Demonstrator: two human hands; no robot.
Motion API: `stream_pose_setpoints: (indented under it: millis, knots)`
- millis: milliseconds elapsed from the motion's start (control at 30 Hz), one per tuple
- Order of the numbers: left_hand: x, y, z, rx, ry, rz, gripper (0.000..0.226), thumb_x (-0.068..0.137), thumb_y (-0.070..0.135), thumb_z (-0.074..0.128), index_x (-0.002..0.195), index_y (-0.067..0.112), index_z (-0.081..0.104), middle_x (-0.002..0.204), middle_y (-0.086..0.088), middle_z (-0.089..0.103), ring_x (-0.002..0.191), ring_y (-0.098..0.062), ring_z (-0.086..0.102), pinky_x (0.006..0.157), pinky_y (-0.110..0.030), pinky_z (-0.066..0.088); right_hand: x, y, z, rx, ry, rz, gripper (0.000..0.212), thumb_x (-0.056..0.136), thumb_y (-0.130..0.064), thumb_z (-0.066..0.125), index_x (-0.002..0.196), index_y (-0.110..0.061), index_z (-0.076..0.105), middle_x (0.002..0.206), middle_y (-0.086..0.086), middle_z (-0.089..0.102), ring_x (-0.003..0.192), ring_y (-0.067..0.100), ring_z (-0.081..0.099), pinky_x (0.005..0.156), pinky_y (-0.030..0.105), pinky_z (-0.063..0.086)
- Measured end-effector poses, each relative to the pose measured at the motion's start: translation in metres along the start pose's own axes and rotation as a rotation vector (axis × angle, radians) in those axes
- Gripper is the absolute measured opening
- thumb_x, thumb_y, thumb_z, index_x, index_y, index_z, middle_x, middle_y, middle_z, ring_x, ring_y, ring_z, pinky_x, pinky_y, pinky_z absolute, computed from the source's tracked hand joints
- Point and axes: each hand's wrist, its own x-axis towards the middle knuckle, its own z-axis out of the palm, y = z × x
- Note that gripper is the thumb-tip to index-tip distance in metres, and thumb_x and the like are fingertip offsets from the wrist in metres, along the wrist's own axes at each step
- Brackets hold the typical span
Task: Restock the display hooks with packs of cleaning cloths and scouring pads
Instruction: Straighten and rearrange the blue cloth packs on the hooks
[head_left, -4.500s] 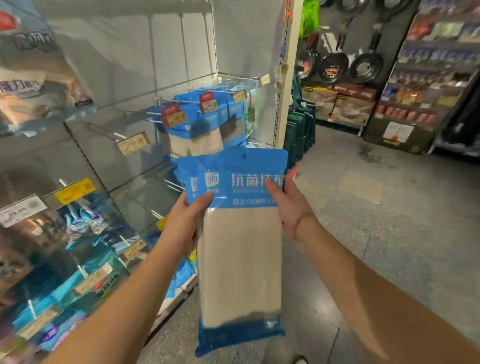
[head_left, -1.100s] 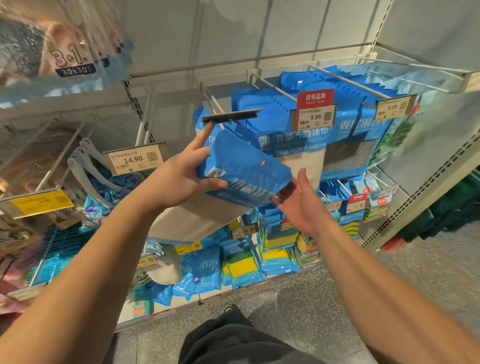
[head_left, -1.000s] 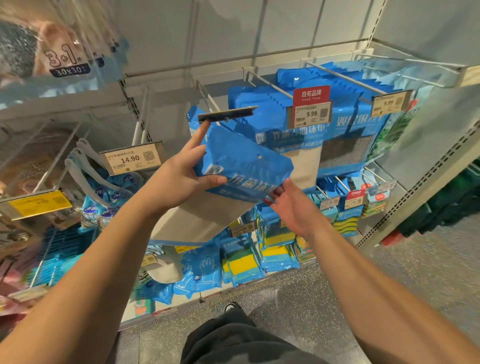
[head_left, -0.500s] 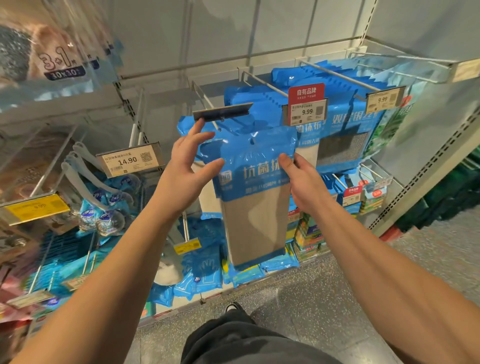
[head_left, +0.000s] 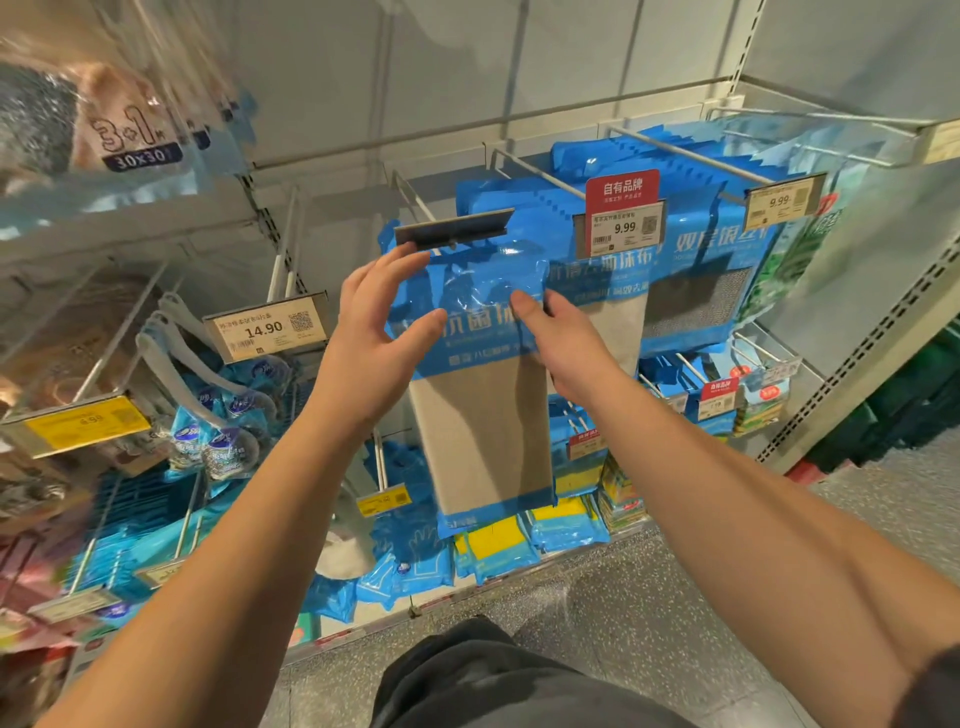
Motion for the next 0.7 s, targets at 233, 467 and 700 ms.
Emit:
stream_pose_setpoints:
  millis: [233, 467, 700]
  knots:
    - [-0.005, -0.006, 0.005, 0.037, -0.004, 0.031, 0.052, 0.095, 0.018, 0.064, 0.143, 0.032, 0.048, 0.142, 0.038, 0.031, 0.146, -0.006, 0.03, 0.105, -0.001, 0.023, 0.013, 0.002, 0.013, -0.046, 0.019, -0.007, 0.078, 0.079, -0.07, 0.057, 0.137, -0.017, 0.053, 0.135, -0.002, 0.062, 0.123, 0.019, 0.058, 0.107, 0.048, 0.045]
    - [-0.03, -0.063, 0.035, 0.082, 0.19, -0.244, 0.037, 0.092, 0.015, 0.067, 0.128, 0.012, 0.058, 0.128, 0.003, 0.05, 0.124, -0.019, 0.053, 0.098, -0.016, 0.04, 0.021, 0.004, 0.022, -0.035, 0.076, 0.009, 0.075, 0.095, -0.056, 0.055, 0.152, -0.012, 0.033, 0.154, 0.0, 0.04, 0.138, 0.016, 0.04, 0.112, 0.037, 0.035]
    - [0.009, -0.124, 0.045, -0.03, -0.001, -0.656, 0.053, 0.079, 0.045, 0.077, 0.125, 0.031, 0.052, 0.126, 0.001, 0.064, 0.107, -0.017, 0.067, 0.093, -0.044, 0.057, 0.043, 0.011, 0.041, -0.033, 0.143, 0.078, 0.046, 0.094, -0.052, 0.059, 0.129, -0.023, 0.061, 0.113, -0.01, 0.069, 0.108, 0.014, 0.063, 0.094, 0.035, 0.047]
